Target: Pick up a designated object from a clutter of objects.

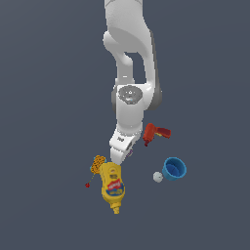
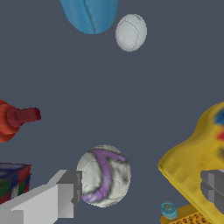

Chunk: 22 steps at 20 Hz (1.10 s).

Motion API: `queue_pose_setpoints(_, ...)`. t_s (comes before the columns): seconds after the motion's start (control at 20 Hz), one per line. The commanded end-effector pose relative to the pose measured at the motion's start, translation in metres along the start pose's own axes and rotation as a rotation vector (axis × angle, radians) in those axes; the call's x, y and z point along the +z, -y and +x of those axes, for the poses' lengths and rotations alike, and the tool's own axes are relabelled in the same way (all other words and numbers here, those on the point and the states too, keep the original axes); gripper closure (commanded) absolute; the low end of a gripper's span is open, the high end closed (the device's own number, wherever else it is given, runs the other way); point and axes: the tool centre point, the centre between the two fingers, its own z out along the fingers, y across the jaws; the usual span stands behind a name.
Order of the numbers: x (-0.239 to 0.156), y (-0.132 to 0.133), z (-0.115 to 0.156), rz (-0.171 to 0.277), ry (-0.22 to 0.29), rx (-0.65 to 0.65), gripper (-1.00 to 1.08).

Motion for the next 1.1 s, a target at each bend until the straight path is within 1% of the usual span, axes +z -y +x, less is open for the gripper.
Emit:
queue_pose_setpoints(0.0,0.024,0.011,-0.01,0.032,0.019,0.005,-0.92)
queue_pose_setpoints(0.25,0.052,0.026,-0.022,0.072,0.043,0.012,-0.92)
queue_pose_setpoints(0.5,0.06,0.03,-0.026,0.083,0.049,0.014,-0.92)
queue_pose_setpoints(0.55,0.06,0.03,-0.026,0.083,0.049,0.014,1.08)
queue_pose_setpoints(1.05,0.059,0.029,-0.025,0.082,0.048,0.014,1.08)
